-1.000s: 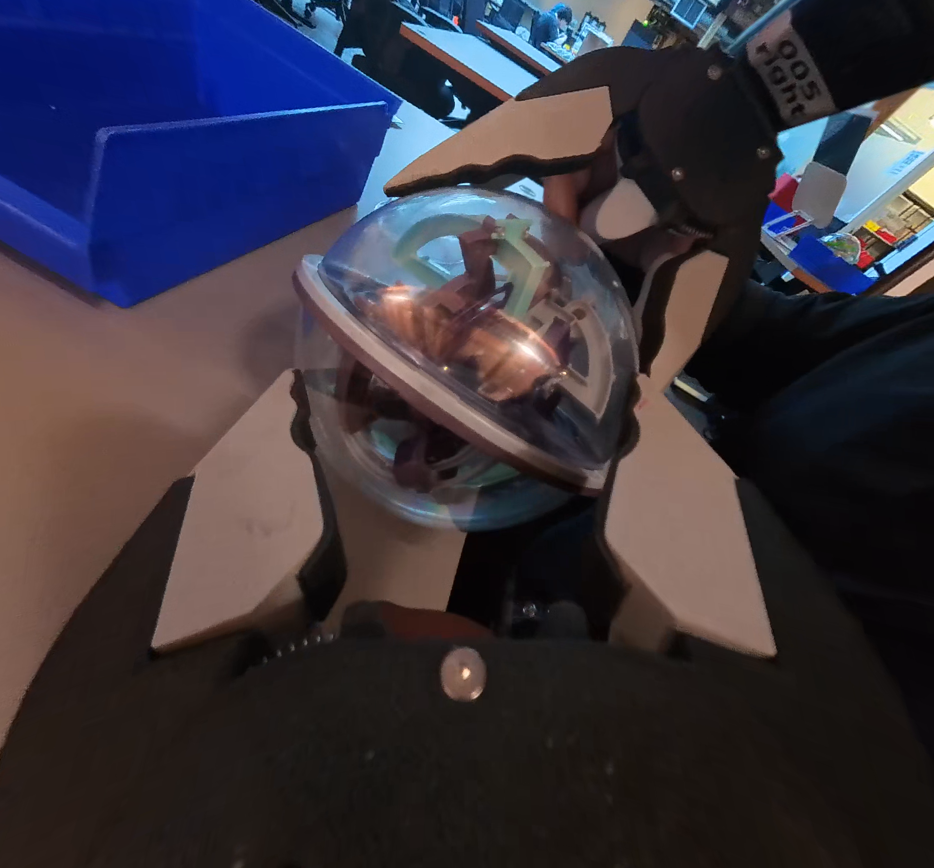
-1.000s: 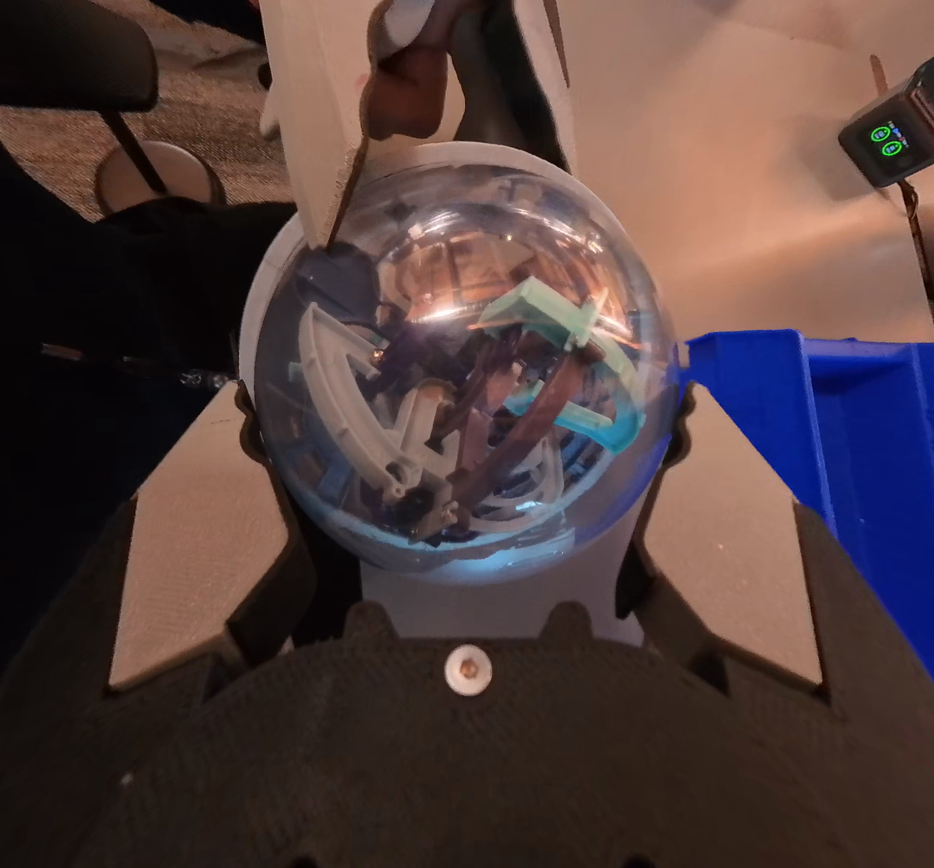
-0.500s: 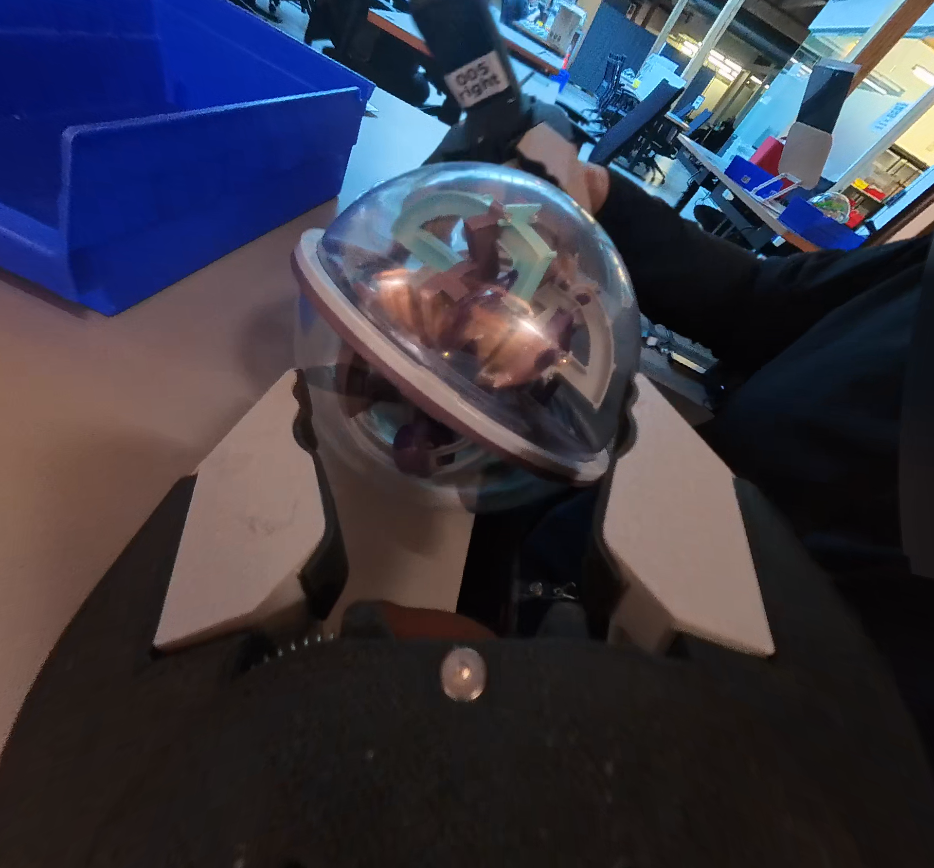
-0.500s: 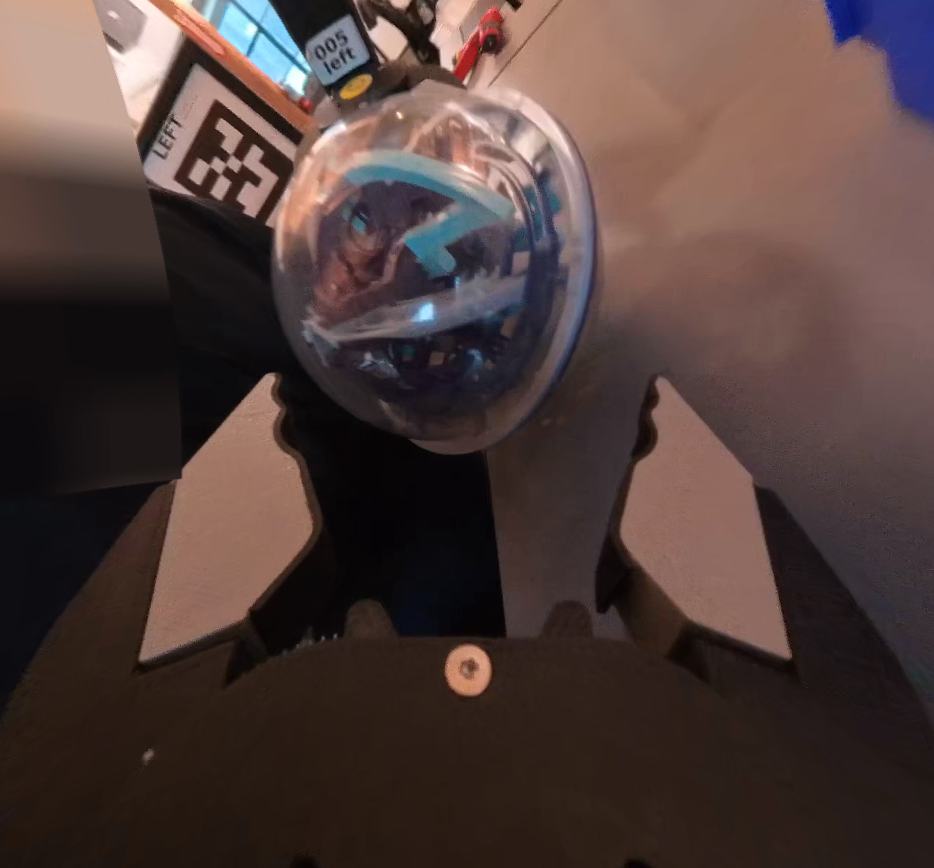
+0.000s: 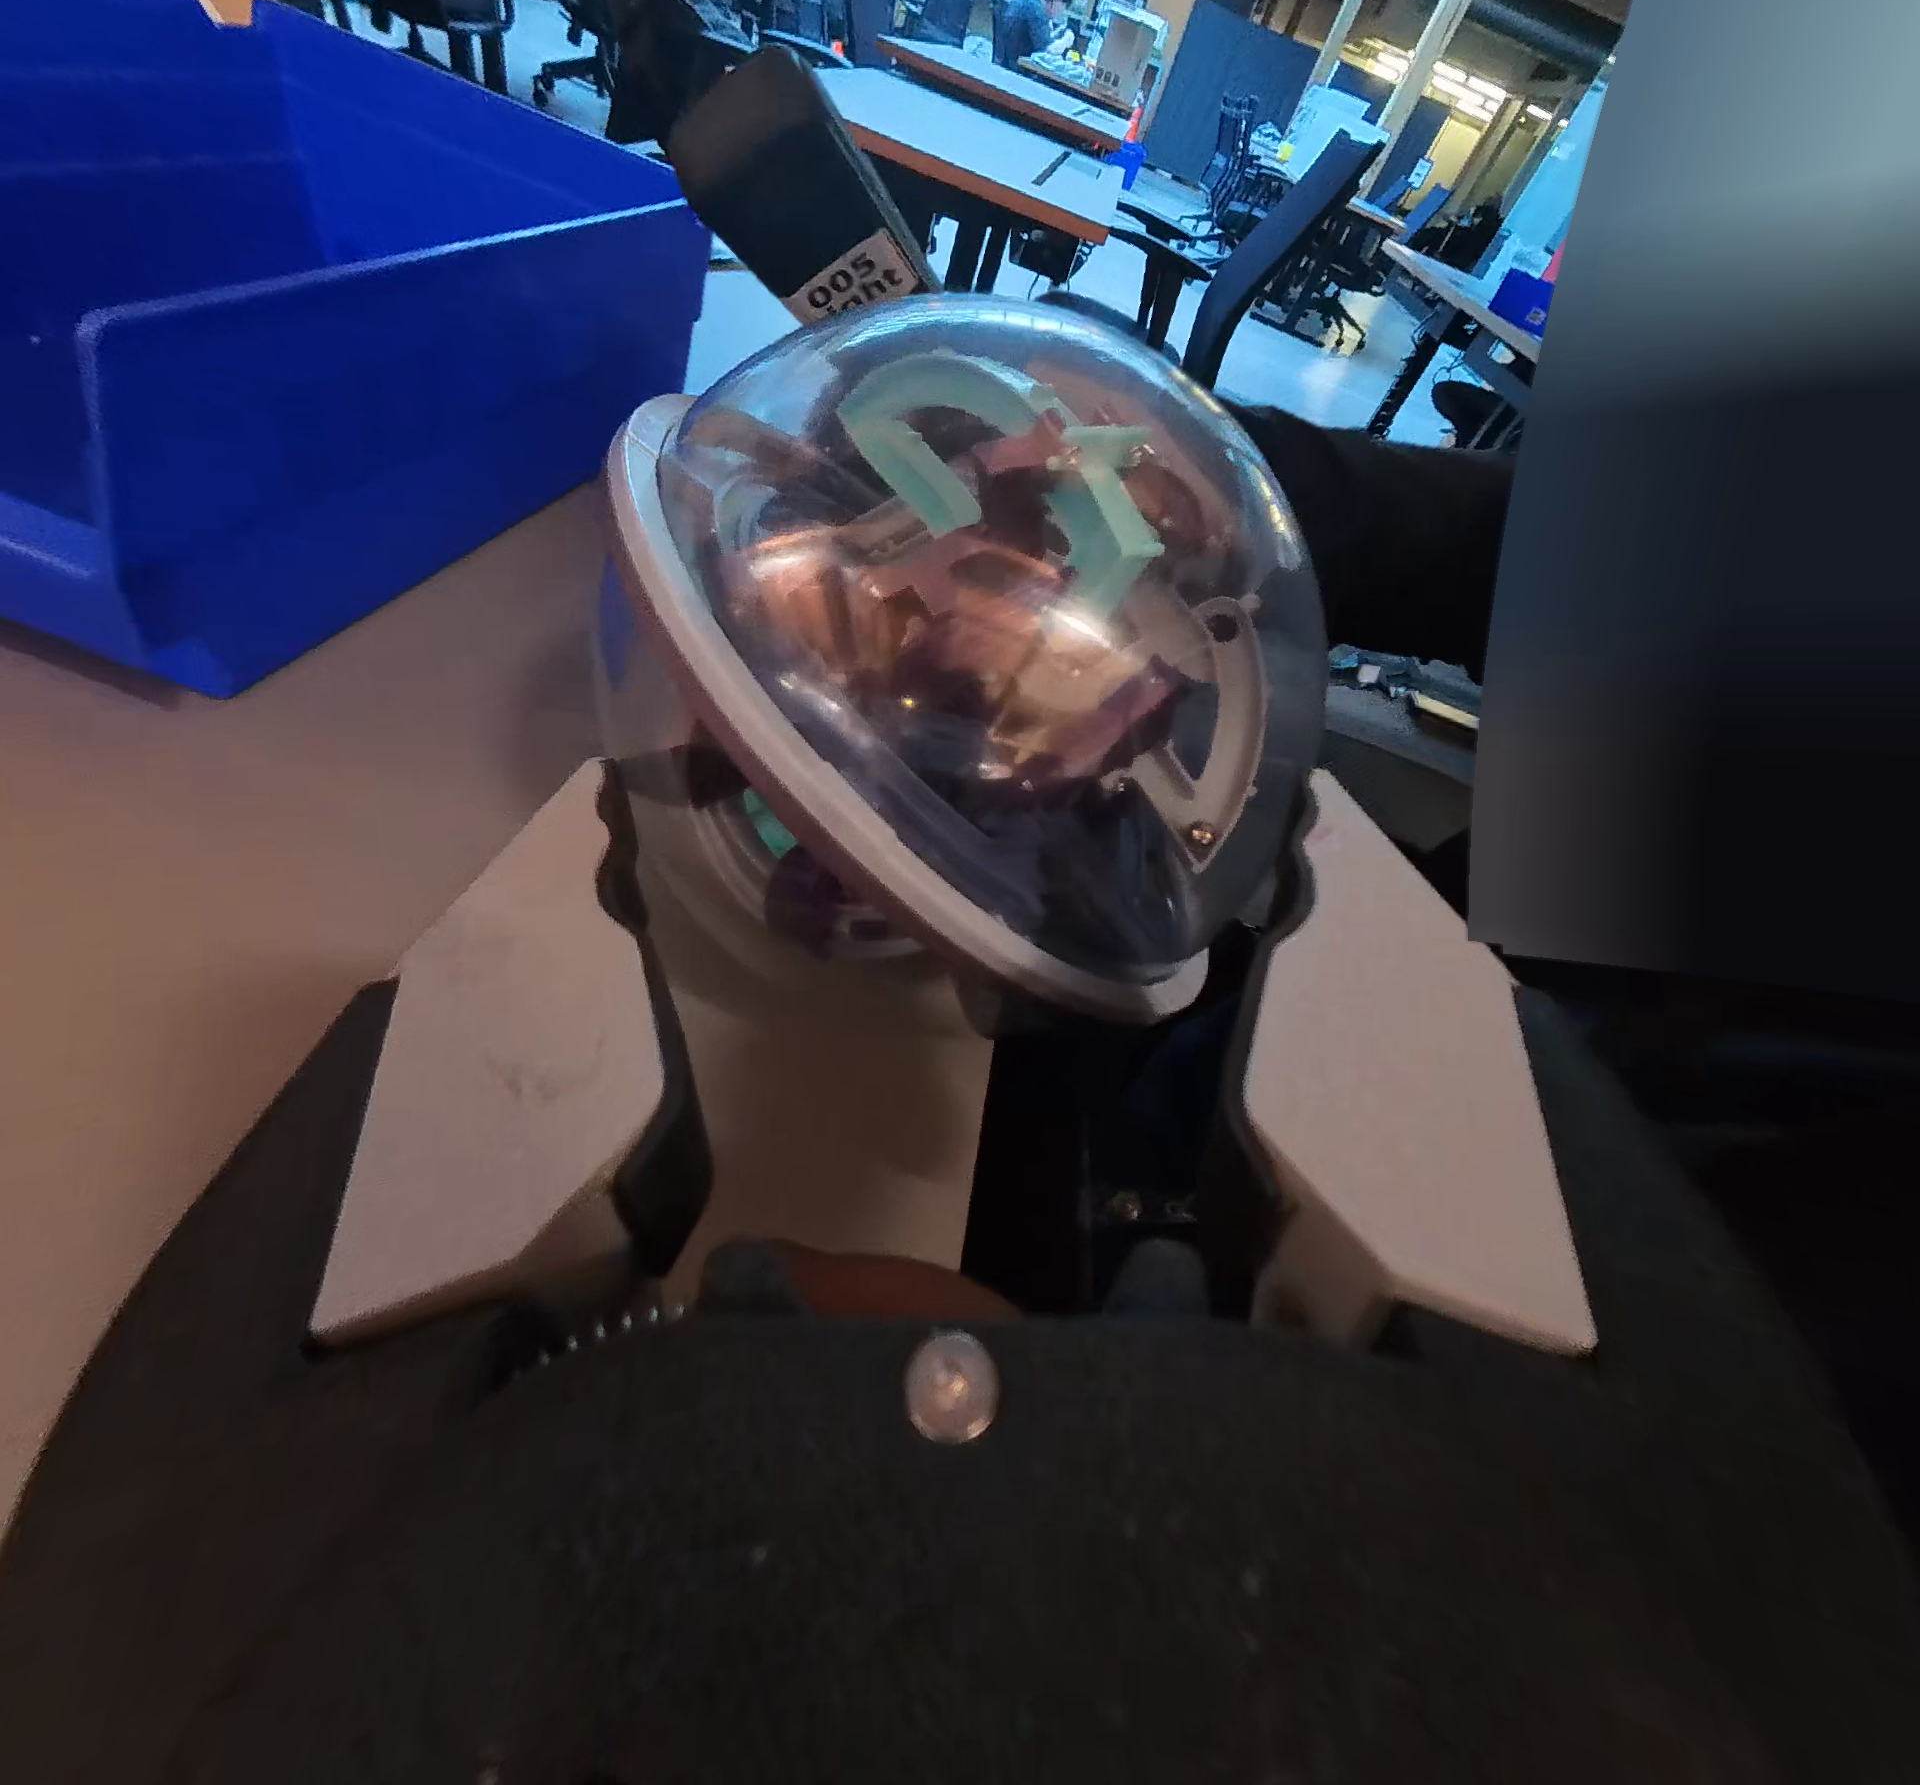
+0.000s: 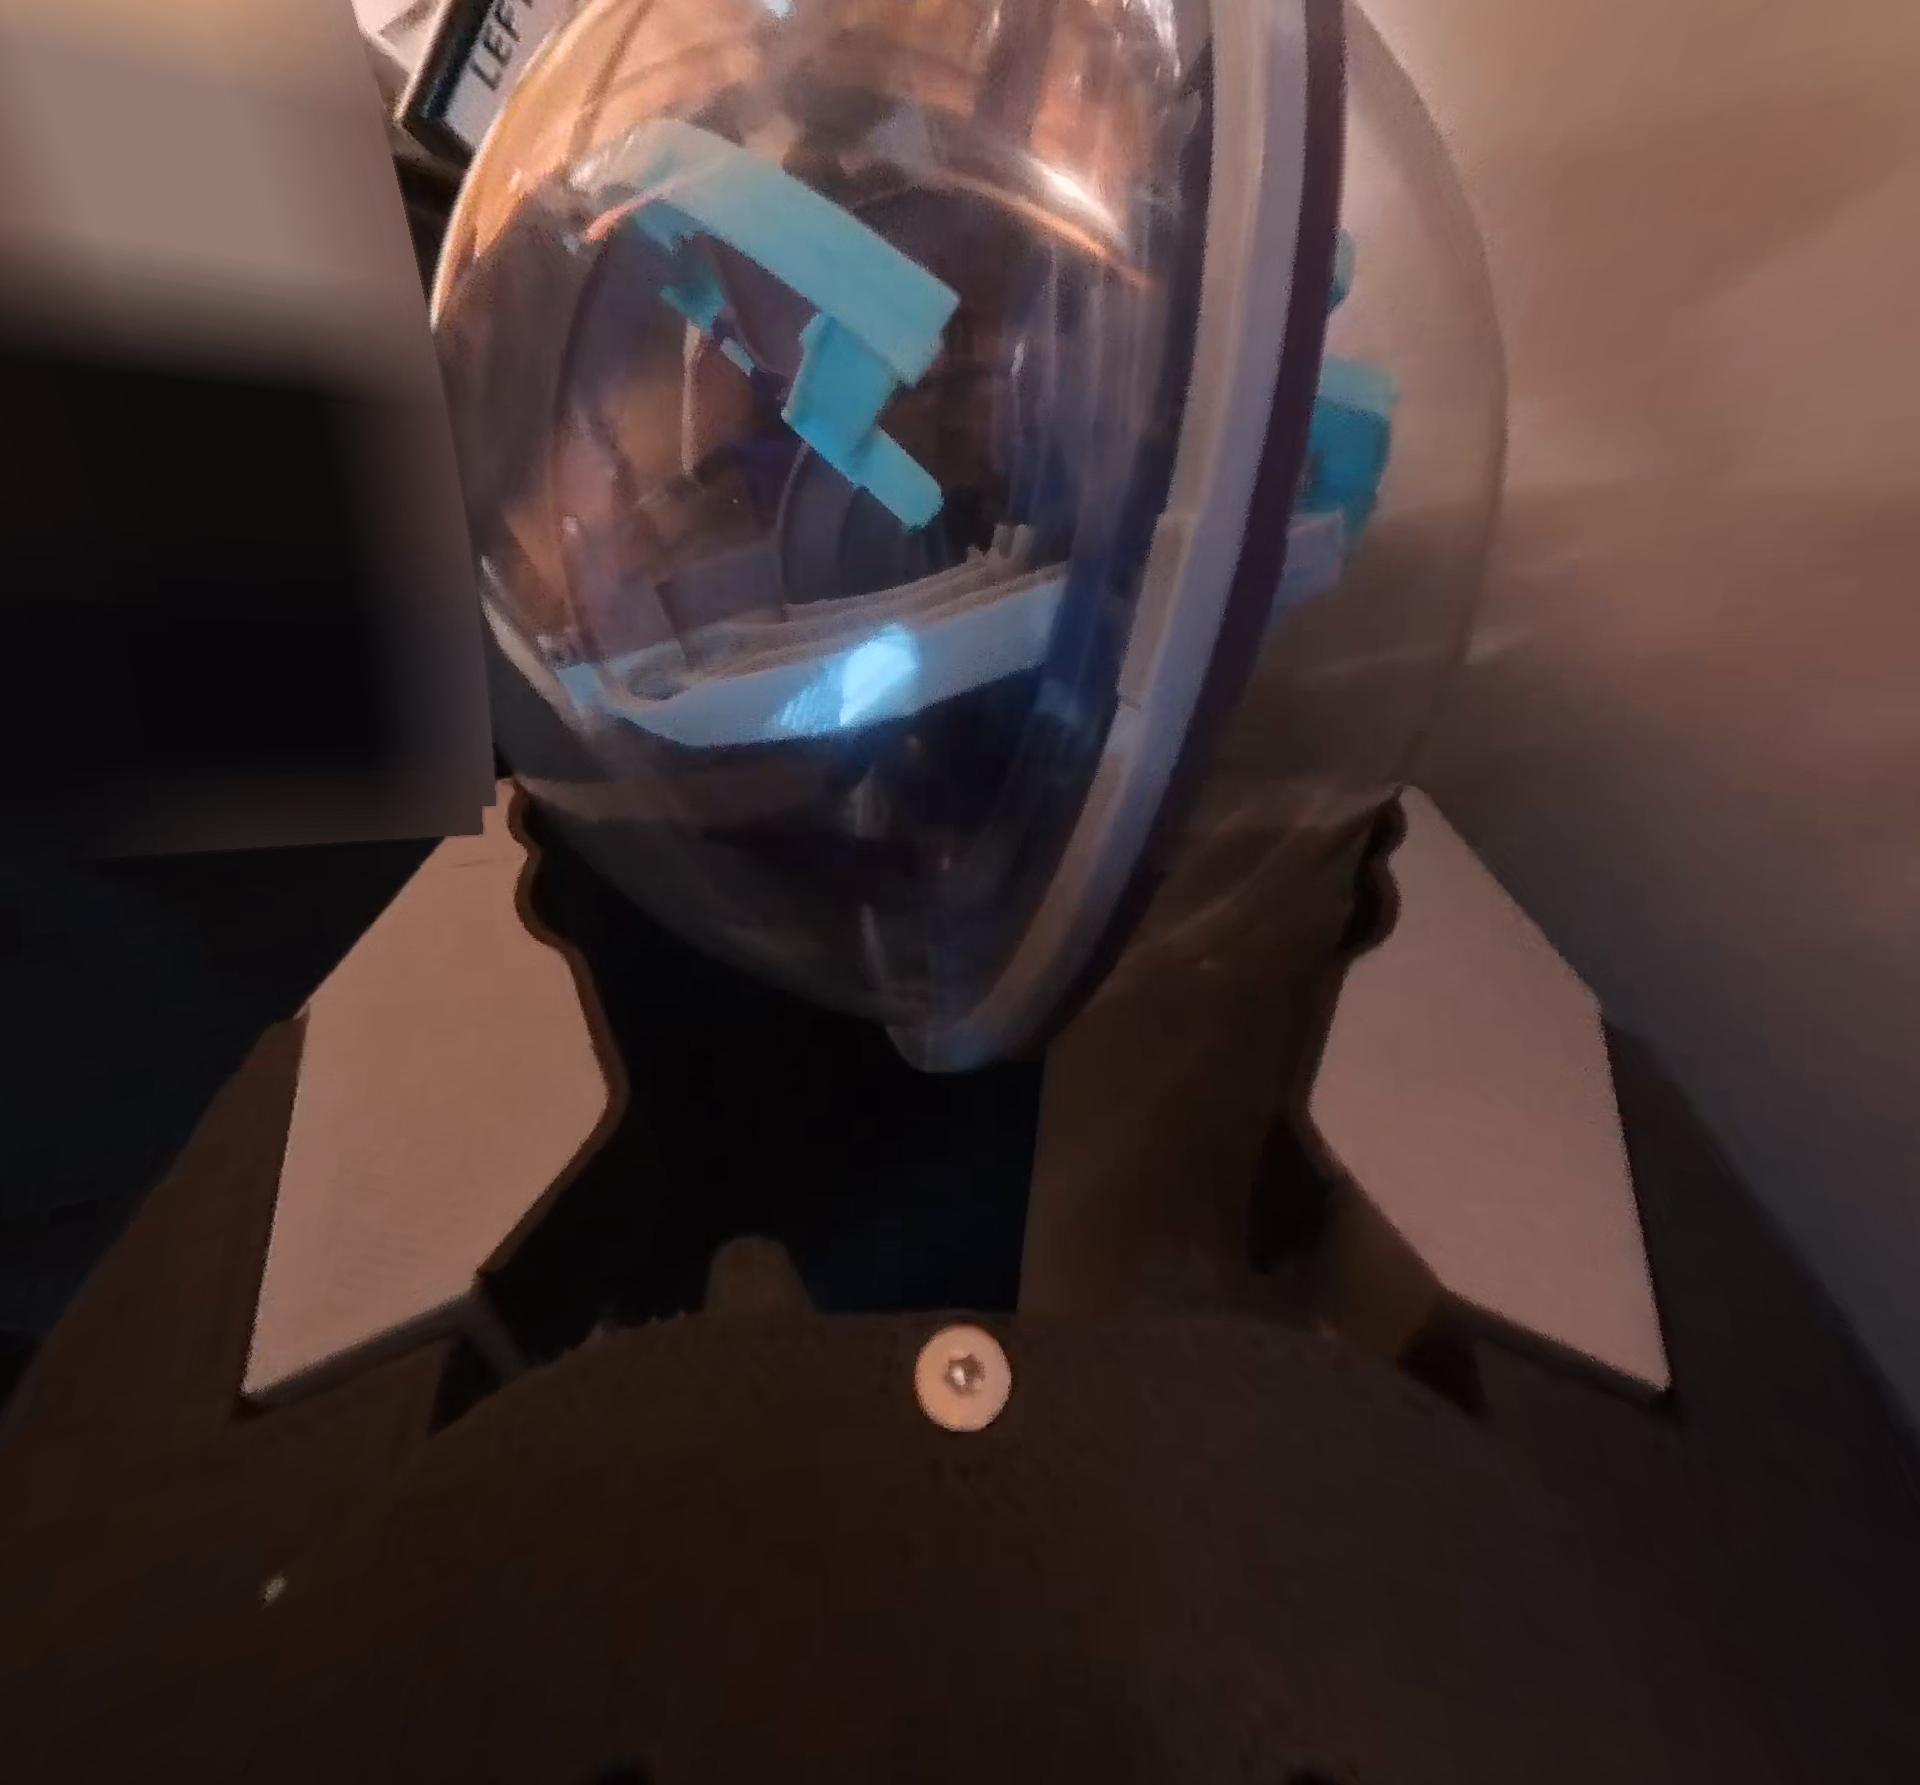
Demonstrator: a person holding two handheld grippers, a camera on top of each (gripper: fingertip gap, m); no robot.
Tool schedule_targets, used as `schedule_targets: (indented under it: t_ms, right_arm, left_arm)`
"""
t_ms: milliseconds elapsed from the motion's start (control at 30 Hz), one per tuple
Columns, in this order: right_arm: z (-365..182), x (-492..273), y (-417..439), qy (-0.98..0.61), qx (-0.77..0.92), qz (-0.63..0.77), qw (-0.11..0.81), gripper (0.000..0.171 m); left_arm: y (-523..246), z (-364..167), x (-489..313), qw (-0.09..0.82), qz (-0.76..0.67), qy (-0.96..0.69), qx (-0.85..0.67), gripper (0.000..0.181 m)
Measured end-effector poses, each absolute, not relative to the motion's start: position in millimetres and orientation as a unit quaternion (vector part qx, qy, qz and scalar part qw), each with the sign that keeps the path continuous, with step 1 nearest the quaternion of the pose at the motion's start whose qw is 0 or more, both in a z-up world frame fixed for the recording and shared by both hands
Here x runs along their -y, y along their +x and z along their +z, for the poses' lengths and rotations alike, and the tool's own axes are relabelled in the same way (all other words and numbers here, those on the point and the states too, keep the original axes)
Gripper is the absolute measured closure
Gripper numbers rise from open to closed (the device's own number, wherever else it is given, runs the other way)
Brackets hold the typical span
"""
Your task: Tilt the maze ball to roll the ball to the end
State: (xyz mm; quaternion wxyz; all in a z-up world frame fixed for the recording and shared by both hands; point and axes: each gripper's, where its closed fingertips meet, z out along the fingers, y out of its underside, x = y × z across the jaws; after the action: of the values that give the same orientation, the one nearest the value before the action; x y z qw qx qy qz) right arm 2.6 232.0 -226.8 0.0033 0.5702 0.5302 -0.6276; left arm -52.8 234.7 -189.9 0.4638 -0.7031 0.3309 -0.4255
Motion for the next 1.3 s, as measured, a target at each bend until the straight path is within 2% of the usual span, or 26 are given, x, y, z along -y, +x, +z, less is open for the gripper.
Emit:
schedule_targets:
  t_ms: [100,367,600,967,1300]
  right_arm:
    - [-222,-232,-3,0.570,-0.514,-0.641,-0.007,0.014]
    - [-222,-225,-1,0.553,-0.533,-0.638,-0.050,0.014]
    - [-212,-218,-4,0.519,-0.558,-0.640,-0.100,0.014]
    - [-195,-231,-11,0.498,-0.543,-0.645,-0.203,0.014]
    - [-183,-243,-9,0.477,-0.546,-0.646,-0.240,0.014]
  left_arm:
    - [-49,-191,-235,0.456,-0.435,-0.704,-0.329,0.061]
    - [-44,-182,-230,0.462,-0.413,-0.693,-0.368,0.061]
    - [-38,-150,-232,0.470,-0.413,-0.665,-0.409,0.060]
    - [-31,-129,-243,0.457,-0.358,-0.663,-0.472,0.057]
    - [-24,-117,-251,0.462,-0.327,-0.660,-0.493,0.057]
